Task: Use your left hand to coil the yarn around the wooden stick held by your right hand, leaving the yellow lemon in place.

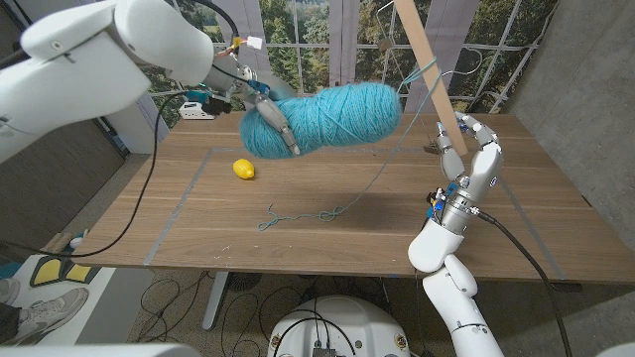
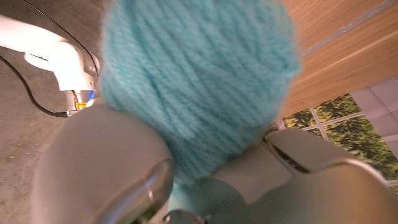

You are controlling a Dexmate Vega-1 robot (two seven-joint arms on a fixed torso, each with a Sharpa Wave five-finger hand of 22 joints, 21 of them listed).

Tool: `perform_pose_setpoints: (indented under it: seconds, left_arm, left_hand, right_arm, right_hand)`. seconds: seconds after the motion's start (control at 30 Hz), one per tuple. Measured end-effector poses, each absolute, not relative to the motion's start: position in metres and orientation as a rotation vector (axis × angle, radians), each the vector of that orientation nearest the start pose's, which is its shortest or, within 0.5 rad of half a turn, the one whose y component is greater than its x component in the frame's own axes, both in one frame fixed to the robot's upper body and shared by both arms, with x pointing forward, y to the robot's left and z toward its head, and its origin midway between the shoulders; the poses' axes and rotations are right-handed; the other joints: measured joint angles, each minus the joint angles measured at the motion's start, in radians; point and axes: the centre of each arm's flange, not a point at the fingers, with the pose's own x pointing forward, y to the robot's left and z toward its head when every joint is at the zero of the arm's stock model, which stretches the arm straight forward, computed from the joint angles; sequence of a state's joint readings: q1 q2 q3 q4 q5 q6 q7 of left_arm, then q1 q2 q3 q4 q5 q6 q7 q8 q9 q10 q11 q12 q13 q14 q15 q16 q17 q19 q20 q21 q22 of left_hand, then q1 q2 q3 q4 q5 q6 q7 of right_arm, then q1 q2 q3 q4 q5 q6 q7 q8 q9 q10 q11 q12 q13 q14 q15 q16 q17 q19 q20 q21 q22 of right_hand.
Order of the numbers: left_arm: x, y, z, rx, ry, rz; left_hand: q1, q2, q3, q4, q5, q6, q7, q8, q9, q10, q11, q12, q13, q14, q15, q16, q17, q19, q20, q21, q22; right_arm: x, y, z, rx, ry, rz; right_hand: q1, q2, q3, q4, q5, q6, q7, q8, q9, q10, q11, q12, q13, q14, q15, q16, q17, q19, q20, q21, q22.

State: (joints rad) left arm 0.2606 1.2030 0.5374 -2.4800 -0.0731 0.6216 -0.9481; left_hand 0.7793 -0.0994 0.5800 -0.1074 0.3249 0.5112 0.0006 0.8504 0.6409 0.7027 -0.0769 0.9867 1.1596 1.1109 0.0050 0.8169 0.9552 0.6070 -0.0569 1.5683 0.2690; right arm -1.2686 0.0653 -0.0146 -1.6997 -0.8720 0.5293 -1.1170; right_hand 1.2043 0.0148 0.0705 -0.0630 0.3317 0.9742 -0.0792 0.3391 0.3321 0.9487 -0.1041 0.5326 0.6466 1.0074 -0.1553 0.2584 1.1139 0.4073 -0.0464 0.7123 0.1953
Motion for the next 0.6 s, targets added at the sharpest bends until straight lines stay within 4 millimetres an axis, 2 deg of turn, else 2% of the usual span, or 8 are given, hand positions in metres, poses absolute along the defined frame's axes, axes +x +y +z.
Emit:
perform_pose_setpoints:
  seconds: [0.33, 0.6]
  left_arm:
    - [0.369, 0.152, 0.170, 1.656, -0.364, -0.754]
    - [0.362, 0.141, 0.172, 1.631, -0.423, -0.810]
  left_hand:
    - [0.000, 0.000, 0.000, 0.000, -0.008, 0.000, 0.000, -0.004, -0.002, 0.004, 0.004, 0.000, 0.000, 0.000, 0.000, -0.003, 0.006, 0.000, 0.000, 0.000, -0.005]
    - [0.000, 0.000, 0.000, 0.000, -0.008, -0.002, 0.001, -0.004, -0.002, 0.003, 0.003, 0.000, -0.001, 0.003, -0.003, -0.006, 0.006, 0.000, 0.000, 0.000, -0.005]
  right_arm:
    - [0.457, -0.227, -0.064, -0.342, -1.269, -0.939]
    - [0.458, -0.198, -0.069, -0.607, -1.311, -0.910]
  right_hand:
    - [0.000, 0.000, -0.006, 0.002, 0.005, 0.009, -0.001, -0.007, 0.000, 0.000, 0.000, -0.002, 0.000, 0.000, 0.000, 0.000, 0.000, -0.004, 0.004, 0.007, 0.000]
    - [0.000, 0.000, -0.006, 0.002, 0.005, 0.009, -0.001, -0.007, -0.003, 0.000, 0.000, -0.004, 0.001, 0.000, 0.000, -0.003, 0.000, -0.004, 0.004, 0.007, 0.000]
